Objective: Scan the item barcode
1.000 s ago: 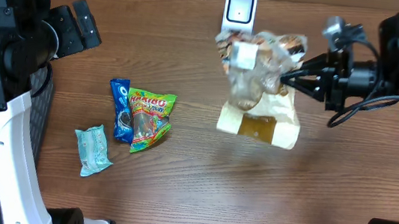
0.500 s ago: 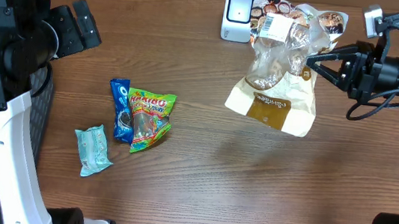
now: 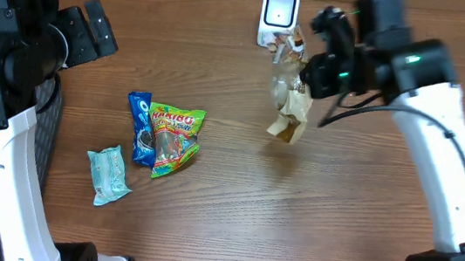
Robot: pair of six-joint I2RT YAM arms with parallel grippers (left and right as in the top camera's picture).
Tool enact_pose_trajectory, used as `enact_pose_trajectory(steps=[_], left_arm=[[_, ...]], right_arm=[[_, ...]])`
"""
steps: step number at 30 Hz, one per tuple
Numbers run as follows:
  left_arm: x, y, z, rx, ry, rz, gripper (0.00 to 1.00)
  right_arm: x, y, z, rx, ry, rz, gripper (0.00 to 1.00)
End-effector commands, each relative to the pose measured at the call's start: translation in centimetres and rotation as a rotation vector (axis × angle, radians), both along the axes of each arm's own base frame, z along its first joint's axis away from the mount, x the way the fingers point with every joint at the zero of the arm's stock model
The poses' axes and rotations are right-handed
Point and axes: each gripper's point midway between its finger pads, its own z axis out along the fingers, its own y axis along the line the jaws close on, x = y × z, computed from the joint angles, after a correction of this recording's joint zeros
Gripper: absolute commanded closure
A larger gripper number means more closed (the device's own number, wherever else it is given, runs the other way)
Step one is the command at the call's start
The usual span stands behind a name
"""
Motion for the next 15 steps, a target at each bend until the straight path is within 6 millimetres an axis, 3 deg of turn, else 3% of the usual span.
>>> enact_pose_trajectory(steps=[1, 4, 6, 11, 12, 13, 14, 15], left_arm=[[0.0, 0.3, 0.2, -0.002, -0.010, 0.020, 0.01], [0.0, 0.3, 0.2, -0.002, -0.010, 0.020, 0.00], [0.0, 0.3, 0.2, -0.002, -0.010, 0.020, 0.00], [0.0, 0.3, 0.2, -0.002, -0.010, 0.020, 0.00], [0.0, 0.3, 0.2, -0.002, -0.010, 0.020, 0.00], [0.0, 0.3, 0.2, -0.002, -0.010, 0.020, 0.00], [0.0, 0.3, 0.2, -0.002, -0.010, 0.020, 0.00], [0.0, 0.3, 0.2, -0.002, -0.010, 0.020, 0.00]], right_arm=[[2.2, -4.9, -1.9, -0.434, -0.126, -0.371, 0.96], [1.3, -2.3, -8.7, -0.661, -0.033, -0.293, 0.96], [0.2, -1.8, -13.9, -0.774, 0.085, -0.245, 0.96], [-1.5, -0.7, -19.8, -0.805, 0.238, -0.190, 0.96], [-2.1, 0.2, -20.2, -0.762, 0.276, -0.171, 0.88], [-2.8, 1.4, -20.5, -0.703, 0.320, -0.113, 0.66], [-3.3, 2.6, -20.4, -0.642, 0.356, -0.052, 0.52], [-3.6, 3.2, -20.2, -0.616, 0.370, -0.030, 0.50]])
